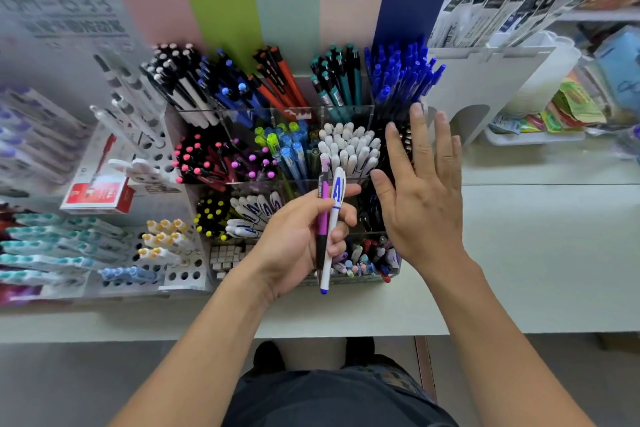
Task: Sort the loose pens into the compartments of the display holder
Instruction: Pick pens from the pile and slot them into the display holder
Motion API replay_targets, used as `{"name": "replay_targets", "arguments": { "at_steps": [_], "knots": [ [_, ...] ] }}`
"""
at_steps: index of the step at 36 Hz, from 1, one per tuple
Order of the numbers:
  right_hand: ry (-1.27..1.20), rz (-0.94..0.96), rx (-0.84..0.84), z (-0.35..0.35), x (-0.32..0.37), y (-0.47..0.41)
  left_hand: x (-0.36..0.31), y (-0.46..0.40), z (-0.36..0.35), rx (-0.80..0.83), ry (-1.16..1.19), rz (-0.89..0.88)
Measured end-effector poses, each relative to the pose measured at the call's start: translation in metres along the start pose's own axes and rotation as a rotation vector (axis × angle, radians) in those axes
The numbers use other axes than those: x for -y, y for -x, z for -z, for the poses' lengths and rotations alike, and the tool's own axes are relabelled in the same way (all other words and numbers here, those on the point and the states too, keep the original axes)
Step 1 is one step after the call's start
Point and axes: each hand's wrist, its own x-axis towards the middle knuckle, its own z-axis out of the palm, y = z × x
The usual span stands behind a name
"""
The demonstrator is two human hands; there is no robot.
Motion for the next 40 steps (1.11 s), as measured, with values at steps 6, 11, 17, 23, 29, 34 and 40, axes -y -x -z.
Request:
{"name": "replay_targets", "arguments": {
  "at_steps": [6,11,17,23,29,34,40],
  "knots": [
    [-0.716,-0.231,0.046,0.032,0.046,0.011,0.007,0.011,0.007,-0.119,-0.587,-0.192],
    [-0.959,-0.445,0.241,0.014,0.068,0.011,0.009,0.022,0.009,-0.21,-0.915,-0.346],
    [-1.065,-0.345,0.25,0.027,0.078,-0.013,0.004,0.037,0.034,-0.312,-0.837,-0.329],
    [-0.97,-0.079,0.01,0.047,0.096,-0.055,-0.004,0.049,0.066,-0.588,-0.457,-0.305],
    [-0.649,0.074,0.139,0.009,0.12,-0.068,-0.015,0.049,0.083,-0.583,-0.297,-0.301],
    [-0.367,0.164,0.102,-0.015,0.129,-0.059,-0.02,0.044,0.083,-0.496,-0.197,-0.252],
    [-0.17,0.204,0.137,-0.007,0.135,-0.045,-0.023,0.034,0.088,-0.452,-0.229,-0.209]
  ]
}}
